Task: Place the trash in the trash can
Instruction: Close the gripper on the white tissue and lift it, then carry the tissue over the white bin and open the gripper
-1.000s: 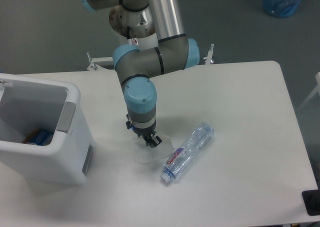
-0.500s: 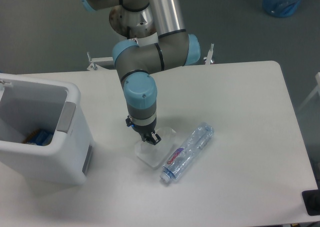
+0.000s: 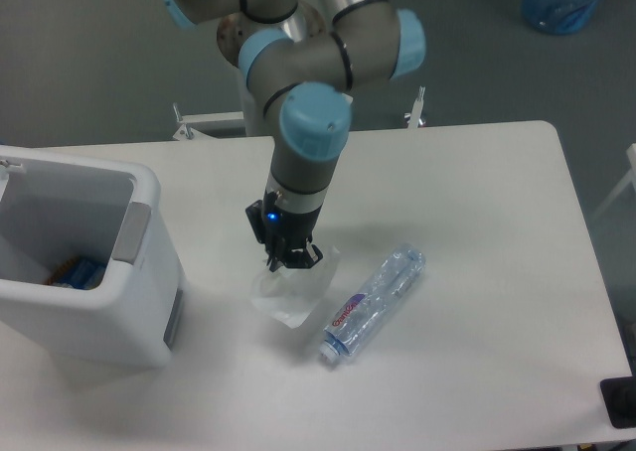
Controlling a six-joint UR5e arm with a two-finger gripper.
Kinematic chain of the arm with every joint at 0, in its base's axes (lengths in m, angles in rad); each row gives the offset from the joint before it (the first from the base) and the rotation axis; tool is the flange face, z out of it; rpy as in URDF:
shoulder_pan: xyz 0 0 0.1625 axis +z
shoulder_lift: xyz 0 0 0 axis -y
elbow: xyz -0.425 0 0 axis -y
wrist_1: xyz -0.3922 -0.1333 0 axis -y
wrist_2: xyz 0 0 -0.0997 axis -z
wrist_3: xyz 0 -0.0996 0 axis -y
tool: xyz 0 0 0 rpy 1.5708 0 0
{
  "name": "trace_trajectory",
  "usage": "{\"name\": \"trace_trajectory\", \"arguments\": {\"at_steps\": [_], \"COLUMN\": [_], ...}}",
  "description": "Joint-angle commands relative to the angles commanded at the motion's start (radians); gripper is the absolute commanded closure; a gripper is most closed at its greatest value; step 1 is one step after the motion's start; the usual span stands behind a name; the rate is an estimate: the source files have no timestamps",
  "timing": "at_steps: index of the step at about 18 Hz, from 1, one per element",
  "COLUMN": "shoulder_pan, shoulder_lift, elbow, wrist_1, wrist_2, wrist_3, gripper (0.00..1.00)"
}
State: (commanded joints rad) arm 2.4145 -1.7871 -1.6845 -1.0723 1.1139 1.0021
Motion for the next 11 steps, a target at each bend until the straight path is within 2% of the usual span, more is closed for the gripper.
{"name": "trace_trajectory", "arguments": {"at_steps": [8,11], "shoulder_pan": [-0.009,-0.012], "shoulder_lift": [0.023,0.058], "elbow": [0.124,0.135], "wrist_1": [0.002,0.008], "wrist_2": [-0.259,-0.319], "wrist_3": [-0.302,-0.359], "gripper": [1.0,1.0]}}
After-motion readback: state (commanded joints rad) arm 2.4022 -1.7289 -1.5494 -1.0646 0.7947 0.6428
